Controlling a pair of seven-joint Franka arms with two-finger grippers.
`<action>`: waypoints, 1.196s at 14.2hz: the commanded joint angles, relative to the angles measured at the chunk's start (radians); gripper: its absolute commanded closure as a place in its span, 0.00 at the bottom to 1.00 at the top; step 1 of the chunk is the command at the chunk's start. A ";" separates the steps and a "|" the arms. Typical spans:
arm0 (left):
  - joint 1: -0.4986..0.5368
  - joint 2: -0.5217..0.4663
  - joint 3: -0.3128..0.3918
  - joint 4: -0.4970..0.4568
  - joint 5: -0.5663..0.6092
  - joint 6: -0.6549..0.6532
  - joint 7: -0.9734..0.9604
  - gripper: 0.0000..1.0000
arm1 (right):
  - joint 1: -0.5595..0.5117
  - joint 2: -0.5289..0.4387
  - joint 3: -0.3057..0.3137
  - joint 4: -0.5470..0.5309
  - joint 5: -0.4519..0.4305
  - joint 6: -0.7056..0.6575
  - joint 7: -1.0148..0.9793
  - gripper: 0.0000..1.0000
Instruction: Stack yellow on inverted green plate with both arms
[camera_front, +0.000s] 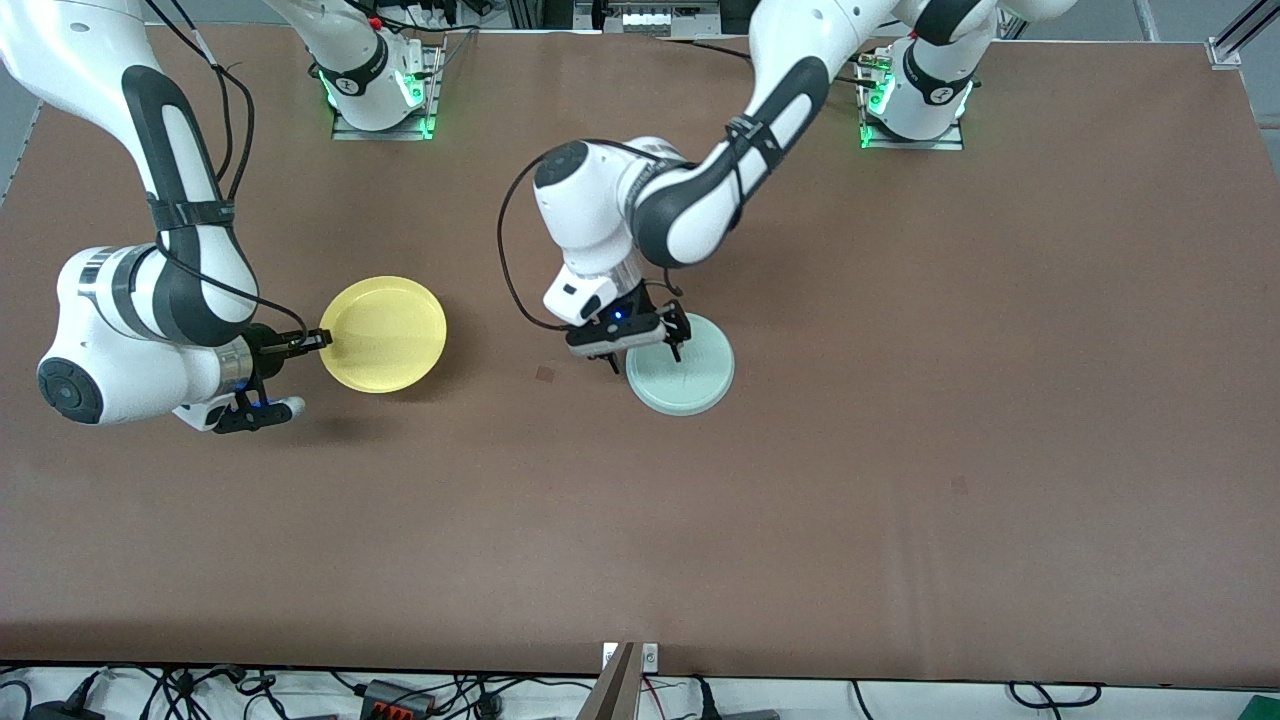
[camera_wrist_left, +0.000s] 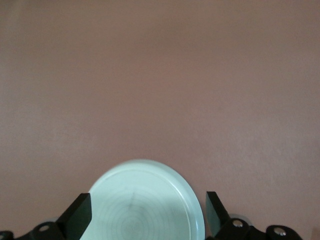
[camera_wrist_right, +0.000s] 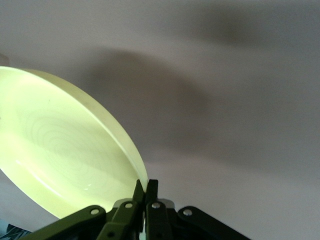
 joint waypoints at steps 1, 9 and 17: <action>0.039 -0.077 -0.007 -0.063 -0.033 -0.007 0.084 0.00 | 0.003 0.020 0.008 0.016 0.098 -0.005 -0.004 1.00; 0.257 -0.254 -0.008 -0.185 -0.140 -0.226 0.665 0.00 | 0.198 0.097 0.012 0.013 0.156 0.142 0.130 1.00; 0.590 -0.442 -0.008 -0.180 -0.495 -0.384 1.063 0.00 | 0.489 0.166 0.012 0.008 0.285 0.401 0.425 1.00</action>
